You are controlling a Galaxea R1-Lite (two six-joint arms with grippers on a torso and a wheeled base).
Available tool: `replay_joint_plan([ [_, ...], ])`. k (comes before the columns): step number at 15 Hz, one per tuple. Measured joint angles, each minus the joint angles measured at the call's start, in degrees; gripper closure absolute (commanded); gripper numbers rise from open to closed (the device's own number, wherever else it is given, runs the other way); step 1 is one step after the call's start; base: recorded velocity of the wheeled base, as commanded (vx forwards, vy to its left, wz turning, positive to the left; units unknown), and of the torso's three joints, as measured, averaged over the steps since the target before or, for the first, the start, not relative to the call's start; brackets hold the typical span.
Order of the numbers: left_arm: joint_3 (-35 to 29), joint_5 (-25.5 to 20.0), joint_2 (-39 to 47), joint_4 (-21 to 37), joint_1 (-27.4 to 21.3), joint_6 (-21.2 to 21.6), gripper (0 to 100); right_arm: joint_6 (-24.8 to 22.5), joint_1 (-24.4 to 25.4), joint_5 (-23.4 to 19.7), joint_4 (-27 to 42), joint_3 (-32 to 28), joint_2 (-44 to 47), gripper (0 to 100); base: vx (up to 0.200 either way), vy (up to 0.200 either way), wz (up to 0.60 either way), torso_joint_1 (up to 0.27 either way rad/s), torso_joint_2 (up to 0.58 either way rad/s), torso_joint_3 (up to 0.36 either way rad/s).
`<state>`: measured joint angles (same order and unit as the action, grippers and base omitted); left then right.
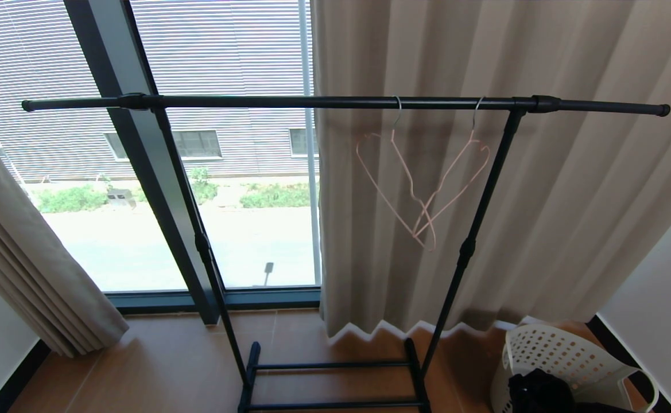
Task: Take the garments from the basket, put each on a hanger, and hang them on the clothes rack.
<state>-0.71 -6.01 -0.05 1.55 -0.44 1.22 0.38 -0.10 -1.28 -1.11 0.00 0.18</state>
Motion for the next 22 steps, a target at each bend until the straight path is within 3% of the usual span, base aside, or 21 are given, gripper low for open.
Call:
replay_joint_plan([
  [12,-0.2,-0.4,0.0,0.0,0.0,-0.8,0,0.0,0.0,0.0,0.0,0.0,0.0,0,0.0,0.0,0.0,-0.004,0.01,0.007],
  [22,-0.2,-0.5,0.0,0.1,0.0,-1.0,0,0.1,0.0,0.0,0.0,0.0,0.0,0,0.0,0.0,0.0,-0.196,0.51,0.305],
])
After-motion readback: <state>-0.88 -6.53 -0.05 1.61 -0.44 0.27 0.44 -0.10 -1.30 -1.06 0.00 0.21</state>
